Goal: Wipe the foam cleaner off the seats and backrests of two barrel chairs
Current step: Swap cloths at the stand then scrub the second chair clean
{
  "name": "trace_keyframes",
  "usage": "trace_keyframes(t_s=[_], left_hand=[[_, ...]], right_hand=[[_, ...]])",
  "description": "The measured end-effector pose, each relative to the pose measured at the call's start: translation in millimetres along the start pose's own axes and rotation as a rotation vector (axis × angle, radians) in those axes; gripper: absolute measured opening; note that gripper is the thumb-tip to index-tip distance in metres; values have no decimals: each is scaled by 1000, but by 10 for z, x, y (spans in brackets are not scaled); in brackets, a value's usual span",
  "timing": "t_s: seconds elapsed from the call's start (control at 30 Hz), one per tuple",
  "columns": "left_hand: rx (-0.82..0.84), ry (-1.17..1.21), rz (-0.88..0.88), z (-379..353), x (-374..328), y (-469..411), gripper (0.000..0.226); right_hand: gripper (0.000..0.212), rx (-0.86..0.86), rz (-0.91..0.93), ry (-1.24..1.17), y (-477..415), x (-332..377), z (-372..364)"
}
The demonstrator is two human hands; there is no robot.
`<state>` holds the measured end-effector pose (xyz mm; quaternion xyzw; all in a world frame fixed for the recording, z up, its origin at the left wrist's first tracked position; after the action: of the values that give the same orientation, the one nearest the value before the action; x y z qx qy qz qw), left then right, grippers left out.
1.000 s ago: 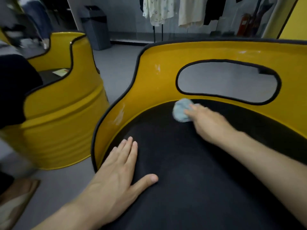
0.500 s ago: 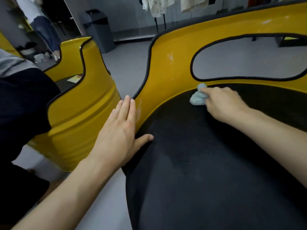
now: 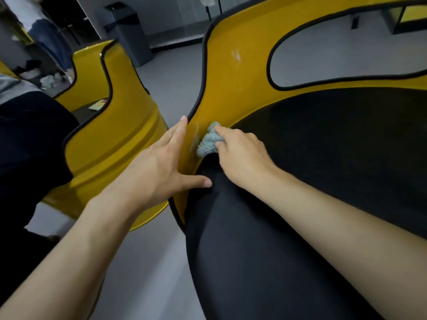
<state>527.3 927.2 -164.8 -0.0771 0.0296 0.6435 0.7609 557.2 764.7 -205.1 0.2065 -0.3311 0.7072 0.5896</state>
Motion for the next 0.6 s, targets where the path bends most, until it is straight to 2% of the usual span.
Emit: trace_keyframes(t_s=[0.13,0.3,0.43,0.6], left_hand=[[19,34,-17,8,27,6,139],[-3,29,-52,1,37,21,141],[-7,26,-40,-7,28,19,145],[-7,10,33,-32,-18,18,144]], right_hand=[[47,128,-183,-349,49,306,-199],[50,269,-220,-493,111,290,-254],[57,343,-191,-471,35,319,-243],[69,337,-147,-360,-105,299,-205]])
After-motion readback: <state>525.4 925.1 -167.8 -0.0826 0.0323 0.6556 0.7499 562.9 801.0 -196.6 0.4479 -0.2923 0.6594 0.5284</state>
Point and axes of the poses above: each hand's wrist, its own y-axis away from the middle knuckle, its own z-axis out of the back of the hand, x = y × z, the point moved 1 cm from there along -y, towards the middle knuckle, and after that the axes turned 6 degrees about -x, right-handed, at the moved point
